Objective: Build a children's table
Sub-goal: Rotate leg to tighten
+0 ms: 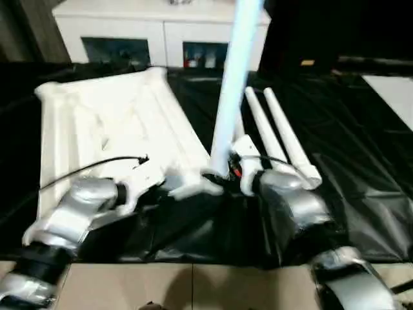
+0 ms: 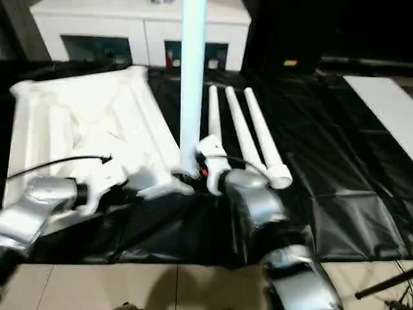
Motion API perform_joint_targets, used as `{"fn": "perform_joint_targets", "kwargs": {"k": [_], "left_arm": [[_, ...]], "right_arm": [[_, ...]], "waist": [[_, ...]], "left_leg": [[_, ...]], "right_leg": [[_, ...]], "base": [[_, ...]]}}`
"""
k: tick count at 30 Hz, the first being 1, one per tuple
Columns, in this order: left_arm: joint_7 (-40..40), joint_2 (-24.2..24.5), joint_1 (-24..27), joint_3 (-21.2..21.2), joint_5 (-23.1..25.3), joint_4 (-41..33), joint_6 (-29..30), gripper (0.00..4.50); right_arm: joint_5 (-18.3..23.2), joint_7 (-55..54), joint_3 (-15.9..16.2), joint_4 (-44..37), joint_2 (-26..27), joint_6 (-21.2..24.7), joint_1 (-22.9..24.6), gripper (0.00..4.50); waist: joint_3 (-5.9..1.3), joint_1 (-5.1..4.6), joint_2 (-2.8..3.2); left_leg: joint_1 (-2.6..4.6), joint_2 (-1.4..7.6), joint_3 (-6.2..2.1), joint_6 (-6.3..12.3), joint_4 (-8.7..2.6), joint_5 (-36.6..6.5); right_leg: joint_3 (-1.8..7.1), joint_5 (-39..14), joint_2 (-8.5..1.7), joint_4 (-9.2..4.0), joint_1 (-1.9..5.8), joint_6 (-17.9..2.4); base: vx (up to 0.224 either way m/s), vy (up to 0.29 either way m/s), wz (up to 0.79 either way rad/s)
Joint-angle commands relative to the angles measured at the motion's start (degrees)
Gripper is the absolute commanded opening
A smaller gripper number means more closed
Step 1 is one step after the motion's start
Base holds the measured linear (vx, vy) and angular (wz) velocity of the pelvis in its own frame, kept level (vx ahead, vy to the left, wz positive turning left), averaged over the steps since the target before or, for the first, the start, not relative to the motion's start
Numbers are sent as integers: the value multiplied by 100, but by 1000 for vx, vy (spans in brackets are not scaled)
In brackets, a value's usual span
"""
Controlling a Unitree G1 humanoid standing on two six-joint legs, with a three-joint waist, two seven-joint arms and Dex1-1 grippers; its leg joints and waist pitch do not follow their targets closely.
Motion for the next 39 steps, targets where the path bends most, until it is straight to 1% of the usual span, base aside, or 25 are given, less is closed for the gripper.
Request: {"fn": "perform_joint_targets", "kwargs": {"k": [1, 2, 3, 4, 5, 6, 8, 9, 10, 13, 14, 15, 16, 17, 18, 19, 21, 25, 26, 27, 28, 30, 33, 34, 39], "left_arm": [[430, -164, -65, 58, 157, 8, 246, 0], [1345, -764, -200, 136, 338, 11, 792, 0], [1882, -1129, -299, 178, 443, 52, 1078, 0], [2178, -1336, -370, 174, 523, 107, 1191, 0], [2263, -1396, -392, 170, 548, 126, 1219, 0], [2474, -1607, -460, 131, 601, 190, 1284, 0], [2580, -1725, -498, 101, 630, 230, 1309, 0], [2598, -1791, -537, 31, 675, 267, 1331, 0], [2609, -1815, -561, -5, 697, 291, 1352, 0], [2589, -1798, -575, -23, 706, 308, 1361, 0], [2524, -1712, -568, -14, 706, 301, 1374, 0], [2481, -1650, -561, 2, 701, 295, 1380, 0], [2475, -1644, -559, 6, 706, 292, 1386, 0], [2410, -1574, -532, 53, 777, 256, 1459, 0], [2400, -1561, -528, 65, 792, 250, 1476, 0], [2383, -1510, -527, 103, 832, 240, 1540, 0], [2332, -1430, -543, 122, 828, 263, 1516, 0], [1952, -1190, -489, 29, 775, 195, 1292, 0], [1750, -1073, -433, -29, 740, 153, 1114, 0], [1549, -912, -346, -71, 710, 89, 1076, 0], [1489, -857, -316, -83, 703, 68, 1072, 0], [1244, -716, -247, -132, 656, 33, 836, 0], [666, -317, -79, -159, 525, -63, 350, 0], [549, -220, -47, -152, 480, -81, 280, 0], [-67, 295, 78, -88, 346, 35, -797, 0]], "right_arm": [[-166, -659, -143, 507, 110, 188, 2, 270], [-163, -1736, -321, 1124, 611, 165, -297, 270], [-182, -2367, -402, 1479, 881, 104, -482, 270], [-183, -2718, -450, 1675, 1028, 44, -587, 270], [-182, -2818, -463, 1731, 1070, 24, -618, 270], [-211, -3100, -481, 1906, 1207, -62, -714, 270], [-226, -3246, -493, 2003, 1286, -111, -768, 270], [-174, -3261, -540, 2092, 1384, -167, -836, 270], [-137, -3269, -587, 2157, 1444, -226, -898, 270], [-112, -3252, -615, 2185, 1467, -272, -941, 270], [-33, -3097, -691, 2201, 1477, -362, -1010, 270], [14, -2988, -740, 2205, 1474, -421, -1053, 305], [15, -2977, -747, 2214, 1475, -433, -1063, 305], [24, -2850, -838, 2327, 1473, -585, -1204, 340], [23, -2834, -855, 2353, 1469, -616, -1238, 342], [-15, -2848, -873, 2453, 1424, -772, -1388, 349], [-24, -2725, -863, 2418, 1337, -826, -1489, 383], [-96, -2406, -734, 2030, 1089, -730, -1554, 406], [-86, -2217, -696, 1783, 984, -650, -1503, 406], [-27, -1961, -672, 1401, 836, -480, -1405, 406], [6, -1877, -675, 1265, 785, -405, -1367, 406], [-6, -1671, -653, 1035, 665, -309, -1284, 406], [-1, -1022, -443, 161, 237, 93, -883, 406], [-1, -834, -374, -54, 119, 182, -772, 406], [89, 294, 50, -1331, -682, 744, -22, 406]], "waist": [[-329, -21, 84], [-321, -9, 83], [-293, -56, 62], [-293, -40, 58], [-308, -27, 48], [-313, 0, 17], [-325, 25, 26], [-334, 32, 5], [-345, 40, 30], [-360, 43, 35], [-361, 44, 67], [-363, 32, 61], [-362, 30, 57], [-364, 29, 85], [-362, 8, 84], [-362, -1, 130], [-368, -69, 103], [-405, -111, 96], [-408, -105, 100], [-419, -99, 127], [-438, -103, 115], [-433, -95, 116], [-427, -66, 96], [-428, -40, 118], [-407, 66, 95]], "left_leg": [[63, 78, -16, -293, -469, -1628], [69, 71, -13, -311, -473, -1668], [90, 85, -12, -382, -484, -1821], [138, 71, -27, -444, -479, -1956], [152, 66, -33, -433, -471, -1984], [133, 58, -31, -383, -472, -1991], [103, 41, -25, -293, -473, -1927], [87, 41, -22, -260, -475, -1877], [63, 37, -23, -233, -474, -1743], [36, 36, -14, -202, -469, -1552], [35, 35, -18, -207, -466, -1548], [24, 35, -20, -205, -471, -1552], [24, 36, -16, -199, -469, -1570], [20, 36, -23, -207, -469, -1593], [20, 33, -23, -210, -473, -1657], [22, 39, -28, -222, -474, -1703], [-49, 26, -56, -244, -489, -1589], [-51, 38, -32, -114, -436, -1198], [-44, 37, -27, -87, -426, -1119], [-53, 33, -27, -29, -412, -942], [-62, 36, -25, 36, -392, -702], [-36, 38, -4, 113, -381, -632], [-20, 55, 1, 142, -391, -637], [8, 58, 5, 114, -392, -665], [47, 86, 14, 42, -424, -874]], "right_leg": [[219, -1216, -300, -481, 205, -1200], [217, -1316, -296, -495, 201, -1172], [228, -1622, -311, -502, 160, -1170], [210, -2089, -324, -553, 141, -1031], [211, -2159, -330, -571, 133, -959], [213, -2116, -320, -584, 128, -848], [216, -1980, -305, -582, 130, -735], [216, -1909, -306, -580, 137, -717], [217, -1727, -303, -555, 154, -714], [206, -1360, -291, -524, 167, -752], [206, -1315, -291, -515, 166, -768], [199, -1272, -285, -513, 174, -784], [200, -1243, -286, -513, 171, -800], [198, -1251, -294, -506, 172, -809], [194, -1301, -284, -519, 172, -820], [195, -1312, -292, -515, 158, -851], [172, -1181, -279, -493, 228, -844], [176, -571, -276, -451, 226, -1045], [176, -441, -274, -439, 226, -1089], [174, -120, -263, -406, 256, -1150], [170, 329, -248, -361, 271, -1206], [168, 562, -241, -351, 249, -1307], [166, 534, -245, -354, 267, -1350], [162, 486, -243, -364, 253, -1341], [177, 219, -248, -397, 248, -1191]], "base": [[0, 0, 0], [0, 0, 0], [0, 0, 0], [0, 0, 0], [0, 0, 0], [0, 0, 0], [0, 0, 0], [0, 0, 0], [0, 0, 0], [0, 0, 0], [0, 0, 0], [0, 0, 0], [0, 0, 0], [0, 0, 0], [0, 0, 0], [0, 0, 0], [0, 0, 0], [0, 0, 0], [0, 0, 0], [0, 0, 0], [0, 0, 0], [0, 0, 0], [0, 0, 0], [0, 0, 0], [0, 0, 0]]}}
